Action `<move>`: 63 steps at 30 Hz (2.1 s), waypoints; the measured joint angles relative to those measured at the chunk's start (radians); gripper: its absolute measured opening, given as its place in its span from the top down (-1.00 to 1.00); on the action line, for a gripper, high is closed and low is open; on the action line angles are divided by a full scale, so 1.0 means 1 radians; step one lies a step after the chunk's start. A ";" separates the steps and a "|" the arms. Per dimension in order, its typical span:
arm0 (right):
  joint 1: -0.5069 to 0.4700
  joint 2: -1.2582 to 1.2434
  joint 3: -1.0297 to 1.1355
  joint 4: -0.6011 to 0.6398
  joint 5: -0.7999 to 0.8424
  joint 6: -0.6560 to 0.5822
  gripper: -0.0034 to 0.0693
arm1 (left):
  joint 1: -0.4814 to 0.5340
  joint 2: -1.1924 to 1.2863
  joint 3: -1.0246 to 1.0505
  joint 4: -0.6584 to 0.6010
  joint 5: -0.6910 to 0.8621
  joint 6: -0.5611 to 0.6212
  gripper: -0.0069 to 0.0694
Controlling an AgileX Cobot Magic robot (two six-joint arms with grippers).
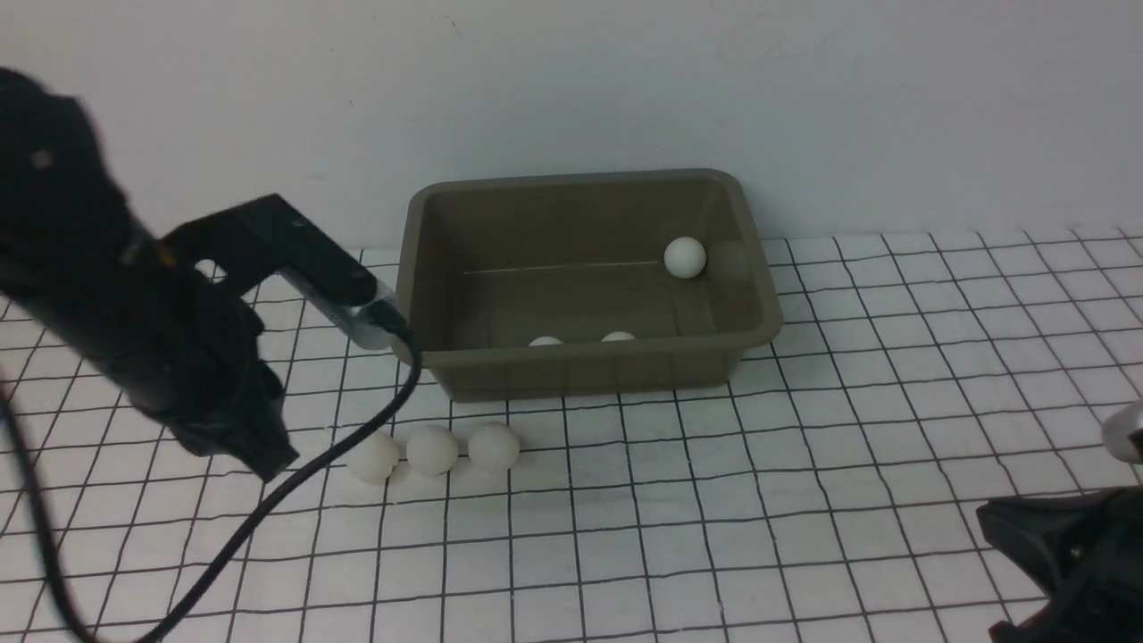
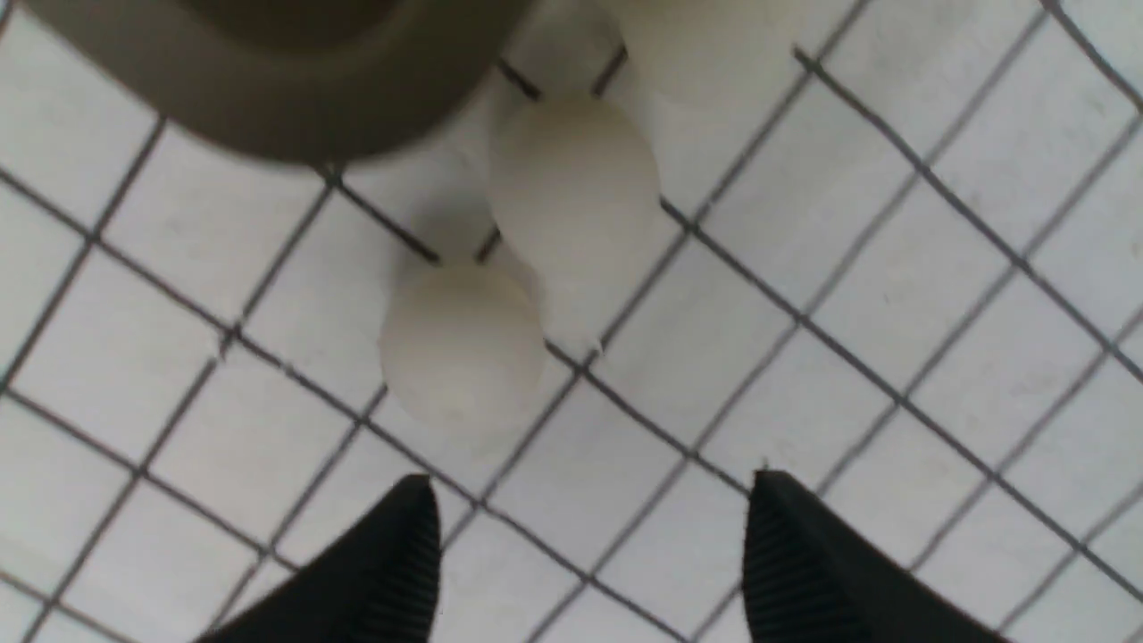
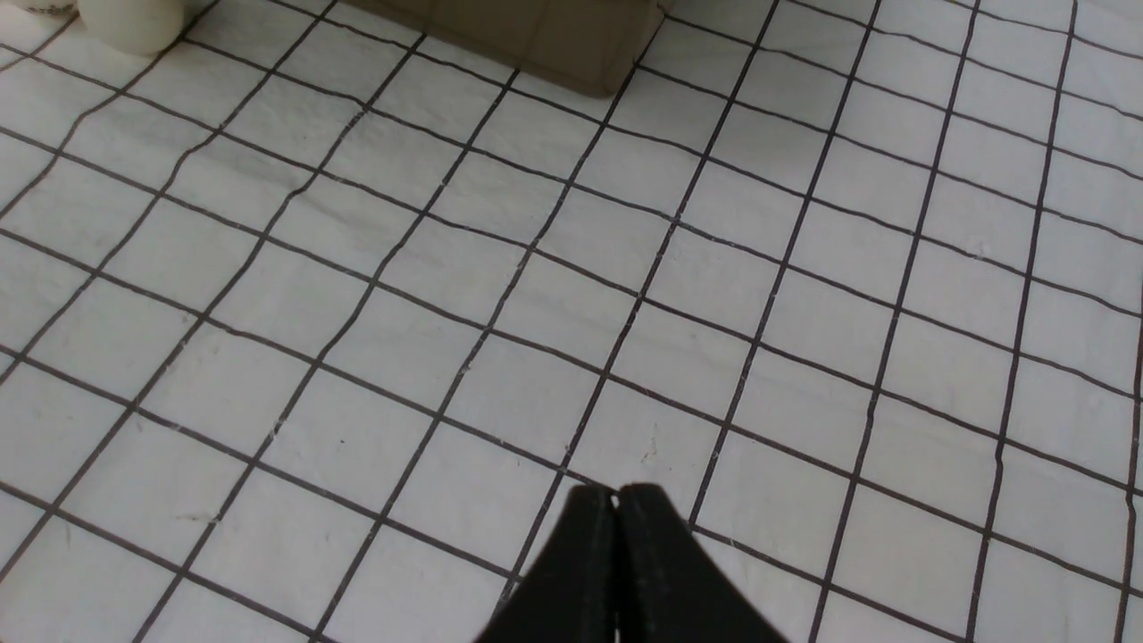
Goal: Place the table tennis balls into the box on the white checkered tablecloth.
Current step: 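Reach for and grasp a ping pong ball on the table beside the basket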
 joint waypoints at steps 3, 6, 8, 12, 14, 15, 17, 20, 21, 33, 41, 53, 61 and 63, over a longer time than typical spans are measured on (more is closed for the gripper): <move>0.000 0.000 0.000 0.000 0.000 0.000 0.95 | -0.001 0.094 -0.092 -0.006 0.000 -0.016 -0.51; 0.000 0.000 0.000 0.000 0.001 0.000 0.95 | -0.001 0.121 -0.137 0.014 0.001 -0.054 -0.70; 0.000 0.000 0.000 0.000 0.001 0.000 0.95 | -0.001 0.107 -0.145 0.043 0.003 -0.065 -0.72; 0.000 0.000 0.000 0.000 0.001 0.000 0.95 | -0.001 0.066 -0.145 0.078 0.007 -0.071 -0.69; 0.000 0.000 0.000 0.000 0.001 0.000 0.95 | -0.001 0.051 -0.142 0.078 0.011 -0.072 -0.68; 0.000 0.000 0.000 0.000 0.001 0.000 0.95 | -0.001 0.049 -0.136 0.077 0.014 -0.072 -0.68; 0.000 0.000 0.000 0.000 0.001 0.000 0.95 | -0.001 0.047 -0.123 0.077 0.014 -0.075 -0.68; 0.000 0.000 0.000 0.000 0.001 0.000 0.95 | -0.001 0.047 -0.094 0.083 0.015 -0.075 -0.68; 0.000 0.000 0.000 0.000 0.001 0.000 0.95 | -0.001 0.047 -0.083 0.088 0.015 -0.075 -0.68; 0.000 0.000 0.000 0.000 0.001 0.000 0.95 | -0.001 0.047 -0.036 0.090 0.019 -0.072 -0.68; 0.000 0.000 0.000 0.000 0.001 0.000 0.95 | -0.001 0.047 -0.035 0.079 0.016 -0.067 -0.68; 0.000 0.000 0.000 0.000 0.001 0.000 0.95 | 0.043 0.075 -0.035 0.025 -0.010 -0.033 -0.68; 0.000 0.000 0.000 0.000 0.001 0.000 0.95 | 0.073 0.102 -0.034 -0.019 -0.023 -0.020 -0.68; 0.000 0.000 0.000 0.000 0.001 0.000 0.95 | 0.074 0.104 -0.034 -0.040 -0.033 -0.001 -0.68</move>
